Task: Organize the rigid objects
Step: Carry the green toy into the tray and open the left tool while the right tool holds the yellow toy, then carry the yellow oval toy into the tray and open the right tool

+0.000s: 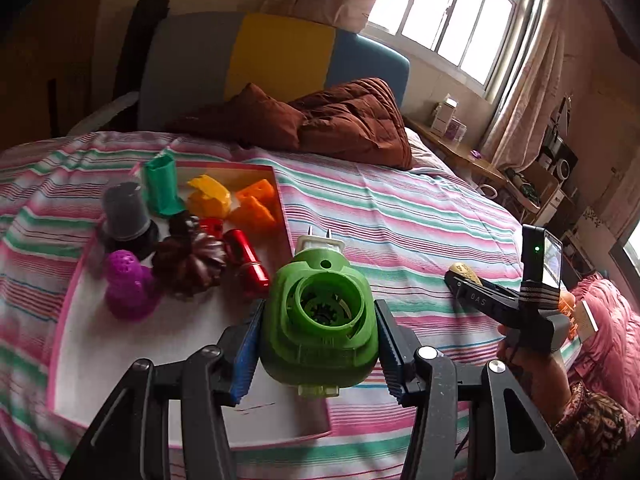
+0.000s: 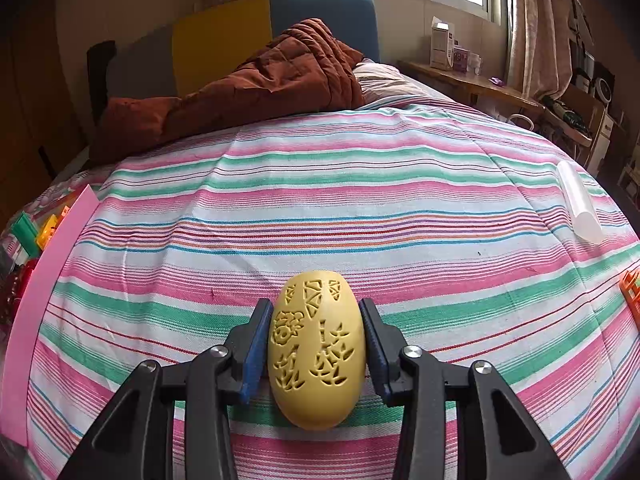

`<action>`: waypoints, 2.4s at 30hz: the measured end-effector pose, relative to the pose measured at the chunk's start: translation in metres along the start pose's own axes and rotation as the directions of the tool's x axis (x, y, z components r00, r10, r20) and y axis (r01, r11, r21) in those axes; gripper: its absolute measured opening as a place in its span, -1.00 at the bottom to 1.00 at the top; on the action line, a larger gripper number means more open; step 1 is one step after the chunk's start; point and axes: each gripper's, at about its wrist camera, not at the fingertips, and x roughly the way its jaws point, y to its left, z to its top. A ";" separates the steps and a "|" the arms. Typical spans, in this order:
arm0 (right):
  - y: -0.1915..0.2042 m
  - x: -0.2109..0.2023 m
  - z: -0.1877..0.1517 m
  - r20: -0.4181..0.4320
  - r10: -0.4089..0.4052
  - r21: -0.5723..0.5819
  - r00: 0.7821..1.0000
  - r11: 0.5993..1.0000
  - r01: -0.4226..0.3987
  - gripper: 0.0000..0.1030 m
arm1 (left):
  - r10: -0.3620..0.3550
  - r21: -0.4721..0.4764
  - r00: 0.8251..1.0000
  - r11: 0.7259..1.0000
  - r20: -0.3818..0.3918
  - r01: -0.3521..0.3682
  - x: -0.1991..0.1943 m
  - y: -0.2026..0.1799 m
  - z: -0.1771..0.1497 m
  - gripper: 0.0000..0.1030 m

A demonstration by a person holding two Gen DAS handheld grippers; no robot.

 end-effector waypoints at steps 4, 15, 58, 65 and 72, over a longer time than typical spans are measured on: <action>0.002 0.000 0.000 -0.001 -0.012 -0.009 1.000 1.000 0.012 -0.15 | 0.057 -0.035 0.998 0.998 0.000 -0.057 -0.012 0.033 -0.010 0.02; 0.005 -0.001 0.000 -0.002 -0.036 -0.026 0.999 0.999 0.036 -0.16 | 0.166 -0.100 0.985 0.980 -0.044 -0.170 -0.013 0.090 -0.028 0.02; 0.053 -0.057 -0.035 -0.039 0.251 0.059 0.967 0.967 -0.249 -0.16 | 0.222 -0.113 0.969 0.971 0.107 -0.210 -0.050 0.076 -0.029 0.99; 0.126 -0.090 -0.025 -0.046 0.437 -0.039 0.898 0.898 -0.438 -0.16 | 0.338 -0.207 0.939 0.925 0.062 -0.319 -0.060 0.091 -0.026 1.00; 0.207 -0.098 -0.032 -0.154 0.522 -0.150 0.839 0.827 -0.542 -0.16 | 0.449 -0.237 0.892 0.872 0.043 -0.428 -0.072 0.104 -0.028 0.99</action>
